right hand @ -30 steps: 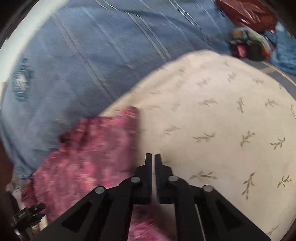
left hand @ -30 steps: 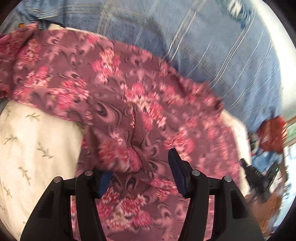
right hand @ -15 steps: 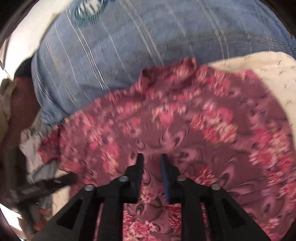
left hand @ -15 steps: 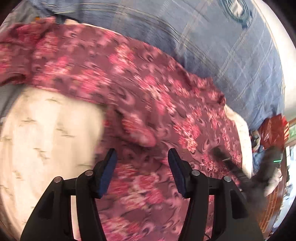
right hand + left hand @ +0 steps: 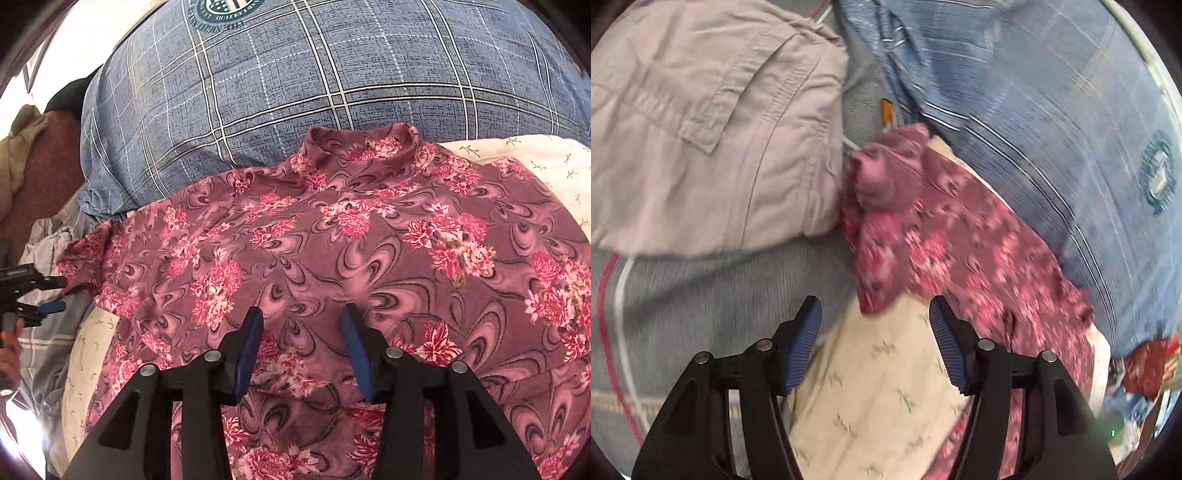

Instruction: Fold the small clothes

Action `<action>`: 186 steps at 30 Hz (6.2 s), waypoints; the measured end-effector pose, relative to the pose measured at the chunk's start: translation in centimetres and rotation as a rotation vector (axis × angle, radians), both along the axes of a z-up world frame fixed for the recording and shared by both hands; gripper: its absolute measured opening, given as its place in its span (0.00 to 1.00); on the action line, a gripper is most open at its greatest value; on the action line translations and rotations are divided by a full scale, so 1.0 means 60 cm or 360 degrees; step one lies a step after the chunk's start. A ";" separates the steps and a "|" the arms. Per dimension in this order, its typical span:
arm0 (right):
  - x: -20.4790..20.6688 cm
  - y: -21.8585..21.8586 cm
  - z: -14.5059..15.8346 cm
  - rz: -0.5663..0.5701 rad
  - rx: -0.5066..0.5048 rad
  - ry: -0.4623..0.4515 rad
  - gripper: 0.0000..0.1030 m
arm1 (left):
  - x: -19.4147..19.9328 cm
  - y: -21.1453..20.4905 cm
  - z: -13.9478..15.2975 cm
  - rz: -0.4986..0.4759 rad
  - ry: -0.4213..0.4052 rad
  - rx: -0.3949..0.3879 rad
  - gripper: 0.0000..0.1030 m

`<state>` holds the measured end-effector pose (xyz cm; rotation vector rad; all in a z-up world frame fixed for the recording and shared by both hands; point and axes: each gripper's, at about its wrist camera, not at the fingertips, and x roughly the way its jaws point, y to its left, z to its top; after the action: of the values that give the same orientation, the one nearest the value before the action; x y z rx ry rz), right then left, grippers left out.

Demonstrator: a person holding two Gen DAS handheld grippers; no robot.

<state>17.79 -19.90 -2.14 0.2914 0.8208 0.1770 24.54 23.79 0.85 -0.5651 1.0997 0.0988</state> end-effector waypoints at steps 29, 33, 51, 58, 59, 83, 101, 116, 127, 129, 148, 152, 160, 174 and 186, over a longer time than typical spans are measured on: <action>-0.010 -0.034 -0.005 -0.0009 0.0226 -0.0040 0.45 | 0.064 -0.401 0.041 -0.0557 -0.0070 -0.0577 0.05; -0.011 -0.039 -0.006 -0.0011 0.0254 -0.0045 0.45 | 0.072 -0.449 -0.052 -0.0570 0.0125 -0.0648 0.05; 0.028 0.000 0.019 0.0099 0.0795 0.0170 0.65 | -0.031 -0.252 -0.041 -0.0379 -0.0123 -0.0749 0.58; 0.094 0.047 -0.017 -0.0026 0.0952 0.0325 0.24 | -0.033 -0.244 -0.051 -0.0343 -0.0110 -0.0807 0.58; 0.099 0.050 -0.019 -0.0014 0.0955 0.0348 0.06 | -0.032 -0.243 -0.051 -0.0337 -0.0104 -0.0809 0.58; 0.010 -0.224 0.165 -0.0258 0.0664 -0.0232 0.05 | 0.000 -0.256 -0.063 -0.0114 -0.0090 -0.0747 0.36; -0.002 -0.312 0.019 -0.0460 0.0786 0.0117 0.34 | 0.008 -0.288 -0.089 -0.0176 0.0003 -0.0750 0.75; -0.012 -0.314 0.040 -0.0468 0.0603 0.0106 0.04 | 0.004 -0.274 -0.087 -0.0199 -0.0049 -0.0558 0.07; -0.005 -0.206 0.163 -0.0337 0.0228 -0.0086 0.24 | 0.005 -0.259 -0.107 -0.0303 -0.0206 -0.0835 0.36; 0.048 -0.142 0.174 -0.0092 0.0293 -0.0063 0.35 | 0.012 -0.265 -0.111 -0.0303 -0.0213 -0.0888 0.41; 0.364 0.191 0.026 0.0648 0.0168 0.0260 0.04 | 0.020 -0.271 -0.123 -0.0317 -0.0193 -0.0823 0.12; 0.329 0.194 0.090 0.0756 0.0214 -0.0041 0.02 | 0.010 -0.266 -0.113 -0.0261 -0.0227 -0.0740 0.12; 0.354 0.182 0.026 0.0435 -0.0260 0.0241 0.02 | 0.000 -0.262 -0.108 -0.0224 -0.0212 -0.0657 0.11; 0.198 0.140 0.043 0.0374 0.0317 0.0247 0.14 | -0.001 -0.247 -0.101 -0.0245 -0.0220 -0.0657 0.13; -0.063 -0.281 0.098 -0.0709 0.0195 0.0072 0.43 | 0.013 -0.305 -0.053 -0.0480 -0.0252 -0.0315 0.54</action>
<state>14.03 -36.79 3.73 0.5867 0.7714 -0.1983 25.29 5.51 -2.32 -0.5669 1.0343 -0.3155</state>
